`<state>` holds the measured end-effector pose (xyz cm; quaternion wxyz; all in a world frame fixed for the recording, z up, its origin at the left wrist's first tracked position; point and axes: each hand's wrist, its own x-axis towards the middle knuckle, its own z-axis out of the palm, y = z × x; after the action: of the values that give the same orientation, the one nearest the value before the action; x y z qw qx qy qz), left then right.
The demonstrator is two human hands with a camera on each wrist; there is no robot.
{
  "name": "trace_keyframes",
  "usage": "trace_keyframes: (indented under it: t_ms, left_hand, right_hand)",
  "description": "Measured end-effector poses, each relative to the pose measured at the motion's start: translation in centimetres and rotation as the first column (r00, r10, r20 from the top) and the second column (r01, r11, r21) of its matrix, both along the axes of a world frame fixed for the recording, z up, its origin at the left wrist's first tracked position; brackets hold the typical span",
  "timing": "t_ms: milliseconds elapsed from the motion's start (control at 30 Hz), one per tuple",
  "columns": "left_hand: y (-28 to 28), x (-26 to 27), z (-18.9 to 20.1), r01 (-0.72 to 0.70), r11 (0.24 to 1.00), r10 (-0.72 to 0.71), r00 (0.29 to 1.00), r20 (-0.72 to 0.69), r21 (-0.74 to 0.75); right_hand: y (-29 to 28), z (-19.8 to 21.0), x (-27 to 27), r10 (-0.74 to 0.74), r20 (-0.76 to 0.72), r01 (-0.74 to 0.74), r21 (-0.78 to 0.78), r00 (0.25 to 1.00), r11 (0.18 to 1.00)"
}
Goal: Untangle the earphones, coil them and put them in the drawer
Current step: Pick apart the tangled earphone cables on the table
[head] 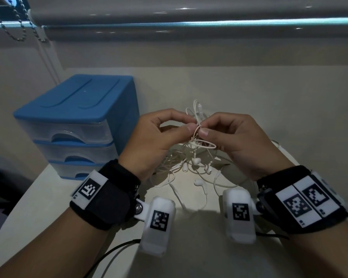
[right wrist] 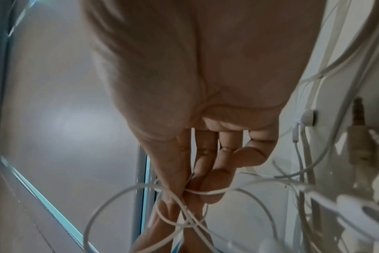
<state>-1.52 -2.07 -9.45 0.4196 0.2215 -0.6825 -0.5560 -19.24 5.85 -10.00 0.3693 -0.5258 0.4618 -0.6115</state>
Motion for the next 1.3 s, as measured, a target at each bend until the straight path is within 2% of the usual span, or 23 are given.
trace_keyframes:
  t_ms: [333, 567, 767, 867, 1033, 1167, 1300]
  left_hand:
    - [-0.10, -0.07, -0.20, -0.018, 0.998, 0.020, 0.999, 0.037, -0.054]
    - [-0.04, -0.07, -0.12, -0.014, 0.997, 0.018, 0.998, 0.054, -0.070]
    - [-0.28, 0.12, -0.09, -0.132, 0.988, 0.137, 0.989, 0.057, -0.078]
    - [-0.72, 0.08, -0.25, -0.216, 0.976, 0.216, 0.976, -0.021, -0.017]
    - [-0.81, -0.16, 0.17, -0.139, 0.980, 0.167, 0.964, -0.207, 0.141]
    - [-0.38, -0.35, 0.22, -0.020, 0.963, 0.084, 0.970, -0.230, 0.267]
    - [-0.26, -0.36, 0.43, -0.024, 0.963, 0.078, 0.978, -0.192, 0.269]
  right_hand:
    - [0.22, 0.24, 0.34, 0.008, -0.068, -0.008, 0.000, 0.998, 1.000]
    - [0.17, 0.33, 0.16, -0.023, -0.023, 0.024, 0.024, 0.999, 0.999]
    - [0.14, 0.46, 0.09, -0.056, 0.033, 0.053, 0.063, 0.998, 0.997]
    - [0.07, 0.44, 0.03, -0.052, 0.075, 0.045, 0.091, 0.996, 0.995]
    - [0.19, 0.59, 0.04, -0.020, 0.082, 0.011, 0.106, 0.996, 0.994]
    - [0.25, 0.55, 0.03, 0.011, 0.076, -0.021, 0.124, 0.997, 0.992]
    - [0.29, 0.44, 0.25, 0.039, 0.089, -0.052, 0.141, 0.995, 0.989]
